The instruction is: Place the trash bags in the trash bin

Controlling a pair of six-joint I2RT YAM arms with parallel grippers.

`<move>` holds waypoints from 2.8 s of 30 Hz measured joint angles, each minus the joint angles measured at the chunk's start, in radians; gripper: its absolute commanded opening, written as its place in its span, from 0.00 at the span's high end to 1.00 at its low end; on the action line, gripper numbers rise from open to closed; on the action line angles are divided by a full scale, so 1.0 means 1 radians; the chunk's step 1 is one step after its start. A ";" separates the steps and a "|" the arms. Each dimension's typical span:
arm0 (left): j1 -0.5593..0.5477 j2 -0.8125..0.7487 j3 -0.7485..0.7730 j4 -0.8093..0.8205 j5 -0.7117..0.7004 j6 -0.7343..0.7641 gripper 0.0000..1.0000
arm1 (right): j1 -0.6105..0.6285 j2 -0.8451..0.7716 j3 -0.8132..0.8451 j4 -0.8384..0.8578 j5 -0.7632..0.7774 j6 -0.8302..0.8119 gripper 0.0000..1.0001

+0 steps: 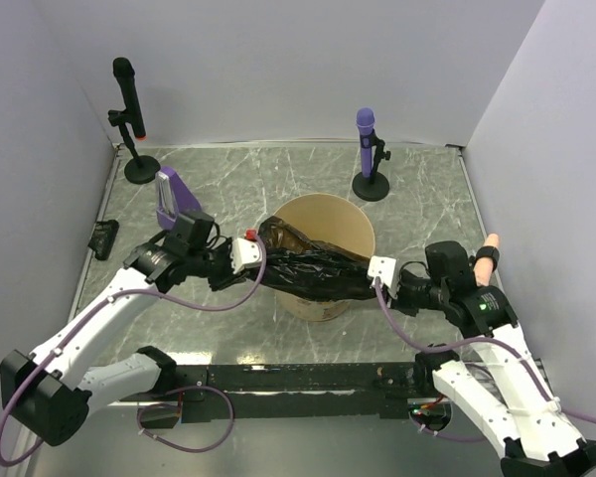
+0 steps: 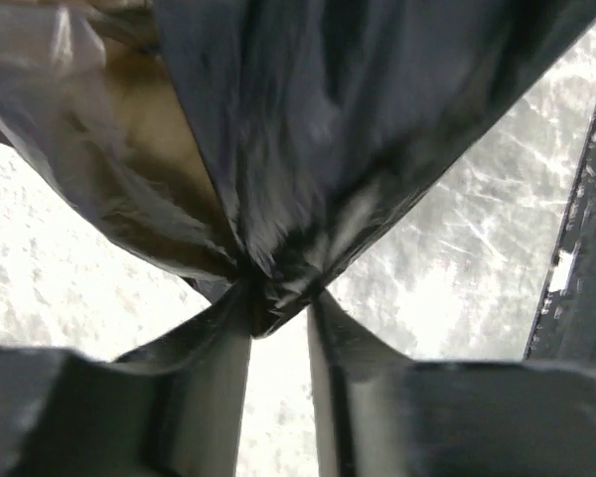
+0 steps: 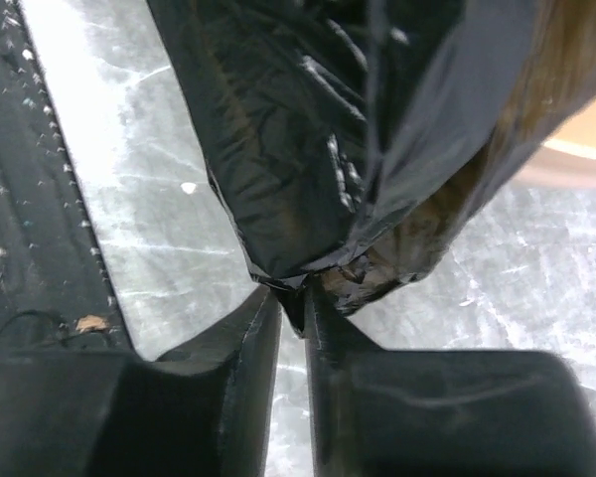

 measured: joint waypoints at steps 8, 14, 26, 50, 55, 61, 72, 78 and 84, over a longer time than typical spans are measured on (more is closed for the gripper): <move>0.014 -0.100 0.211 -0.247 0.000 0.014 0.40 | 0.008 -0.011 0.229 -0.166 0.014 0.137 0.57; 0.066 -0.033 0.506 -0.260 0.039 0.010 0.41 | 0.008 0.065 0.512 -0.177 -0.042 0.254 0.56; 0.075 0.380 0.644 -0.223 0.189 0.129 0.42 | 0.019 0.475 0.622 0.037 -0.222 0.389 0.52; -0.070 0.588 0.792 -0.394 0.287 0.386 0.86 | 0.100 0.506 0.549 -0.068 -0.260 0.294 0.72; -0.067 0.615 0.843 -0.412 0.278 0.389 0.99 | 0.077 0.520 0.551 -0.063 -0.243 0.309 0.64; -0.036 0.602 0.849 -0.297 0.277 0.282 0.99 | 0.049 0.550 0.582 -0.040 -0.270 0.349 0.52; -0.022 0.555 0.847 -0.184 0.271 0.198 0.99 | 0.030 0.616 0.637 0.018 -0.362 0.473 0.48; -0.022 0.554 0.846 -0.154 0.264 0.171 0.99 | 0.012 0.660 0.665 0.061 -0.384 0.529 0.50; -0.022 0.554 0.839 -0.116 0.254 0.131 0.99 | 0.012 0.666 0.664 0.068 -0.400 0.547 0.61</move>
